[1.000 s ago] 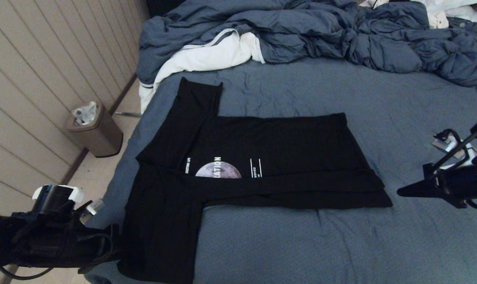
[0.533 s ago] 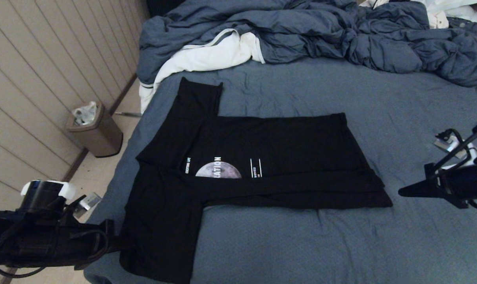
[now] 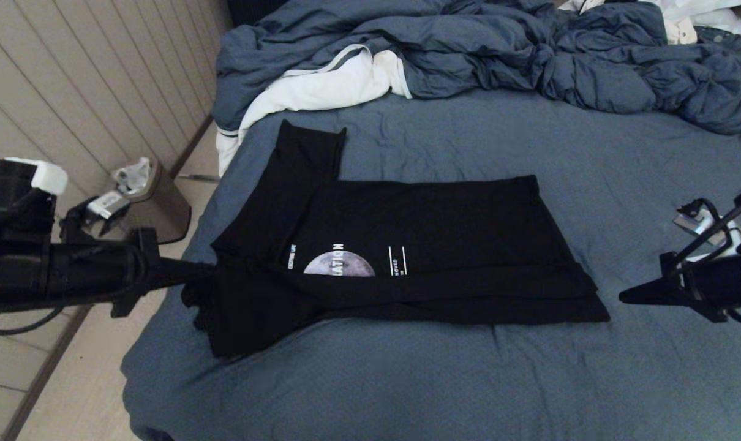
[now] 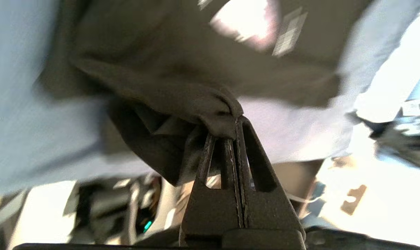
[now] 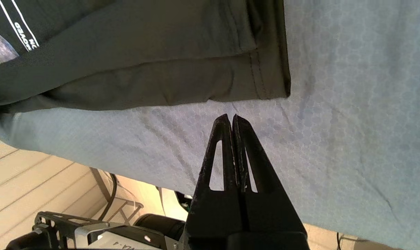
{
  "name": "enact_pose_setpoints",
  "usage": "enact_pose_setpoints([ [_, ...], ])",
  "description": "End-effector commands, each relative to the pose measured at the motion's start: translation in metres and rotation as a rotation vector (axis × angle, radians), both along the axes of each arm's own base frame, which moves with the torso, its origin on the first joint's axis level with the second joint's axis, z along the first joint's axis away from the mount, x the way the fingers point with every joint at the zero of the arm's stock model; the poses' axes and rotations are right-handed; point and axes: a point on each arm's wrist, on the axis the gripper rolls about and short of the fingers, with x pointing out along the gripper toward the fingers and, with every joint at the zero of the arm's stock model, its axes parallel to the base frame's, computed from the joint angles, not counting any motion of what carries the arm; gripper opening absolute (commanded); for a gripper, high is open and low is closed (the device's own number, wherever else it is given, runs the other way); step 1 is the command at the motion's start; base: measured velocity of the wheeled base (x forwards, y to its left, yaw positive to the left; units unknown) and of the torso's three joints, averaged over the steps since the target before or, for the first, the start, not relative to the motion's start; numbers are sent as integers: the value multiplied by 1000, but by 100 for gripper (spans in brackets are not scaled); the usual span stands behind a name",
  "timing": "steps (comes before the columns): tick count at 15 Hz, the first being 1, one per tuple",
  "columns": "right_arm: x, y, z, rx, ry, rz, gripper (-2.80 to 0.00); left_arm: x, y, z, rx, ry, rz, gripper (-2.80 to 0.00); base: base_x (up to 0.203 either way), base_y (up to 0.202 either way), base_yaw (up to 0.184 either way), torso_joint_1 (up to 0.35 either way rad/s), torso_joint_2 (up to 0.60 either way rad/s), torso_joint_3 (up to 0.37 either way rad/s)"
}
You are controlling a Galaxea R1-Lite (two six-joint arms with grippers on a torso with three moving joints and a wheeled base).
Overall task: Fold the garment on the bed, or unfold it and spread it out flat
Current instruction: Fold the black T-shirt
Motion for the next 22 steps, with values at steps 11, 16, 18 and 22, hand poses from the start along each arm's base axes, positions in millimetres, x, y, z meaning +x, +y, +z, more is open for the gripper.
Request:
enact_pose_setpoints([
  [11, 6, 10, 4, 37, -27, 65, -280, 109, -17, 27, -185, 57, -3, -280, 0, 0, 0, 0, 0, 0],
  [16, 14, 19, 4, 27, -64, 103, -280, 139, -20, 33, -205, 18, 8, -280, 0, 0, 0, 0, 0, 0],
  [18, 15, 20, 5, 27, -71, 110, -280, 149, -20, 37, -222, 7, 20, -280, 0, 0, 0, 0, 0, 0],
  [22, 20, 22, 6, 14, -103, 117, -280, 160, -21, 37, -238, 2, 28, -280, 0, 0, 0, 0, 0, 0],
])
